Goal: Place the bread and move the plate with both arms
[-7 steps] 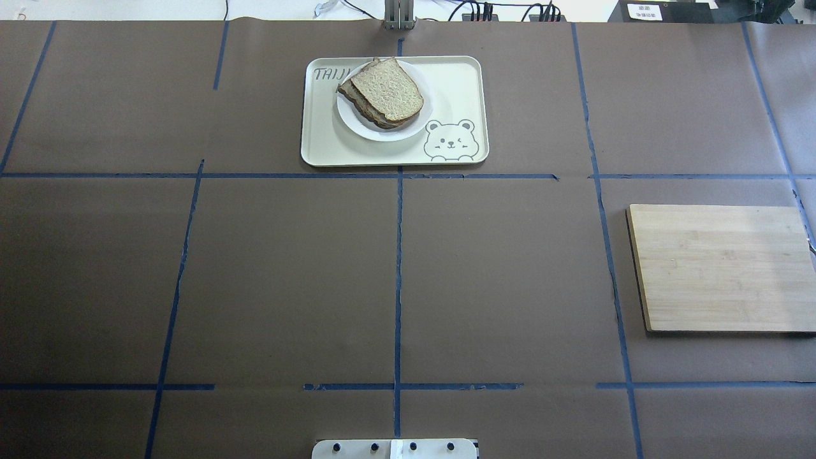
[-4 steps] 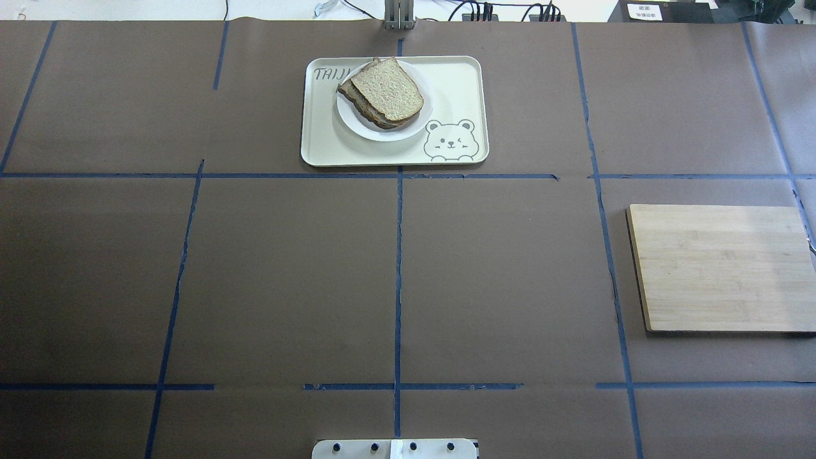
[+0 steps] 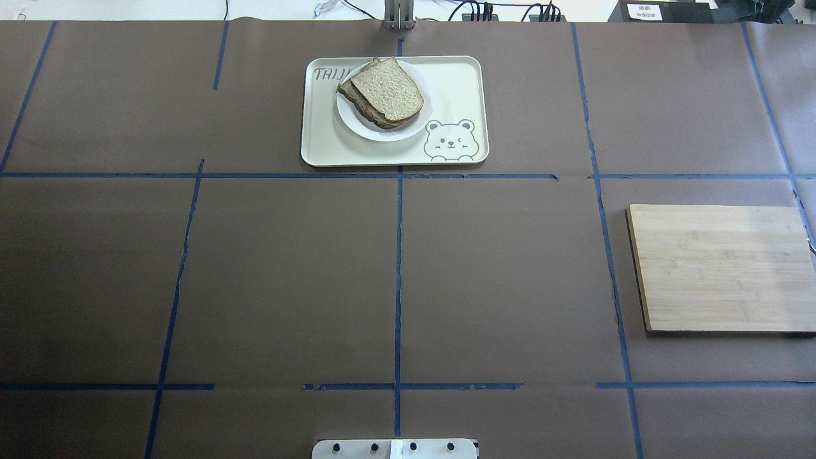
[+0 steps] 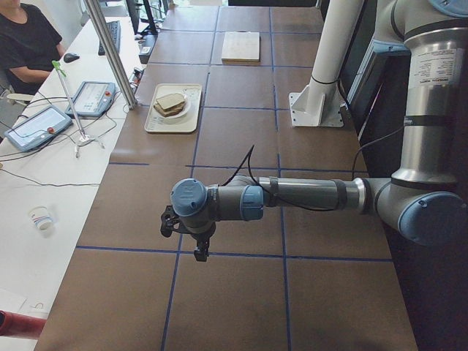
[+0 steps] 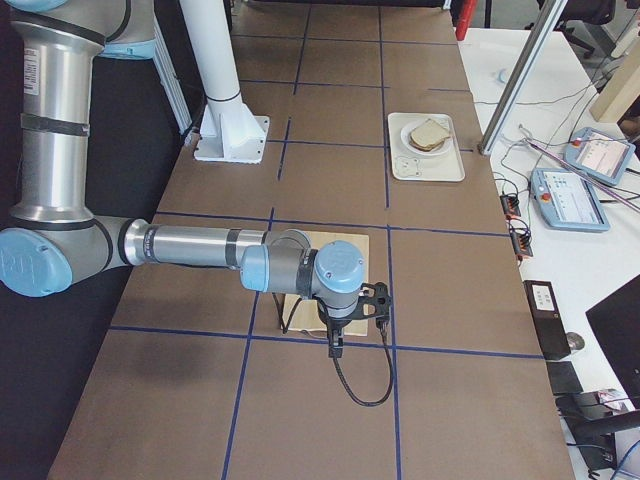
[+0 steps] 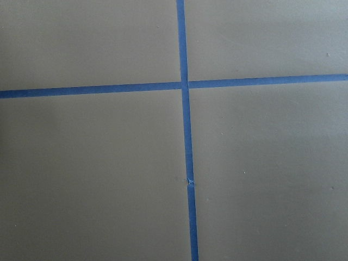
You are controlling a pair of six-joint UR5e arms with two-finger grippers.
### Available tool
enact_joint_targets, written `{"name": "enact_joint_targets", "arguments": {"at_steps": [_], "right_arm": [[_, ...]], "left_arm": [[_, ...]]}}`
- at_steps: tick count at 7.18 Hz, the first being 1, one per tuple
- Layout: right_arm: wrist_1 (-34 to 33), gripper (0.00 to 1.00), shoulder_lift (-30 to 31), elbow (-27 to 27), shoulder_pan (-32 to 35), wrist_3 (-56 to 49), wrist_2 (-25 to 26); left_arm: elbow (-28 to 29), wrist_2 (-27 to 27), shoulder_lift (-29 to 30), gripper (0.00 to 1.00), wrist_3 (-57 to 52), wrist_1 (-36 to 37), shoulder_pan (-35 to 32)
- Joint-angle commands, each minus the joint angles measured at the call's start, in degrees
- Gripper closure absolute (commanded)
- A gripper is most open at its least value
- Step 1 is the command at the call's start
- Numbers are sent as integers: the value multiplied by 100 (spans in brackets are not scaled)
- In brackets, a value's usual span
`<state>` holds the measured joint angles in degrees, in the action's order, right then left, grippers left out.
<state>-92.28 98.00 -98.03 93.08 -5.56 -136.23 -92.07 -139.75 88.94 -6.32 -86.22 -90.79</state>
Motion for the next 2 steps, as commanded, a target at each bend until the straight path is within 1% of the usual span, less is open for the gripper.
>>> {"name": "enact_joint_targets", "arguments": {"at_steps": [1,2], "right_arm": [[0,0,17,3,0,-6,0],[0,0,18,3,0,-6,9]], "left_arm": [[-13,0,0,0,-1,0,0],[-4,0,0,0,-1,0,0]]}}
